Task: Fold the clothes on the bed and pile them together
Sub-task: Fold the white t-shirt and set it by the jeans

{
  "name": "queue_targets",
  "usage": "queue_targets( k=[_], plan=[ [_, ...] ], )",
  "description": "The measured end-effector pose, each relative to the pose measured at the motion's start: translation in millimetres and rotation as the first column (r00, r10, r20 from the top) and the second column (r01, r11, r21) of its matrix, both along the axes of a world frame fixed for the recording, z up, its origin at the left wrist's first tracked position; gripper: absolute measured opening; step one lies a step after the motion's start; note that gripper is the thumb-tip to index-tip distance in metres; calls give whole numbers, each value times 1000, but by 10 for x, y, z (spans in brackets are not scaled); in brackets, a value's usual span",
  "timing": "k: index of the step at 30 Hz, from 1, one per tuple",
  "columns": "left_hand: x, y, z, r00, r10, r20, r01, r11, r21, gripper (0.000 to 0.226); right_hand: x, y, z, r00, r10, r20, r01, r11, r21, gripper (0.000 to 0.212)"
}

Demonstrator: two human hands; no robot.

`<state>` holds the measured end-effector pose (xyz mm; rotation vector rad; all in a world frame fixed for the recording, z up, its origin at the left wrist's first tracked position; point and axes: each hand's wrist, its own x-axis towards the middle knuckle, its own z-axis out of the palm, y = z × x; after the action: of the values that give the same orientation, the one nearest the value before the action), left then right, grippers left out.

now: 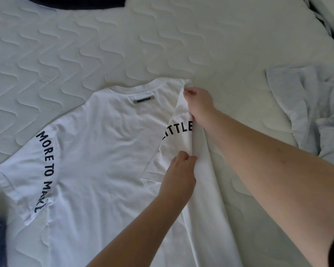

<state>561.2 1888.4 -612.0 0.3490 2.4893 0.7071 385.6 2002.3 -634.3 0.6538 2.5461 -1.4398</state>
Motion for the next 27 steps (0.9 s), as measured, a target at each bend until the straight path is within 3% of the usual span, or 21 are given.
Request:
queue_targets(
  k=[5,10,14,16,19,21,23,27],
  plan=[
    [26,23,12,997,53,48,-61,981,183,36,-234,22,-126,999,32,21,-35,986,161,24],
    [112,-241,51,977,155,-150,-87,919,385,25,-168,135,-132,1000,0,-30,8,959,283,16],
    [161,-713,-43,913,294,-284,-230,944,238,34,254,178,-18,998,-48,-45,57,973,224,23],
    [215,-930,-126,914,336,-228,-327,942,76,54,638,156,-18,996,-54,77,50,997,55,26],
    [294,-1090,-223,939,337,-66,-340,939,-52,80,1257,93,-66,977,3,215,-17,998,61,36],
    [304,-1088,-265,947,321,-34,-321,947,-21,73,1559,14,-64,955,56,293,-89,991,100,43],
    [292,-1043,-262,926,377,-30,-376,926,34,53,1758,-93,-46,922,127,367,-163,984,66,48],
    [285,-974,-199,859,507,-71,-498,860,116,19,1919,-197,21,939,133,318,-128,991,-36,29]
  ],
)
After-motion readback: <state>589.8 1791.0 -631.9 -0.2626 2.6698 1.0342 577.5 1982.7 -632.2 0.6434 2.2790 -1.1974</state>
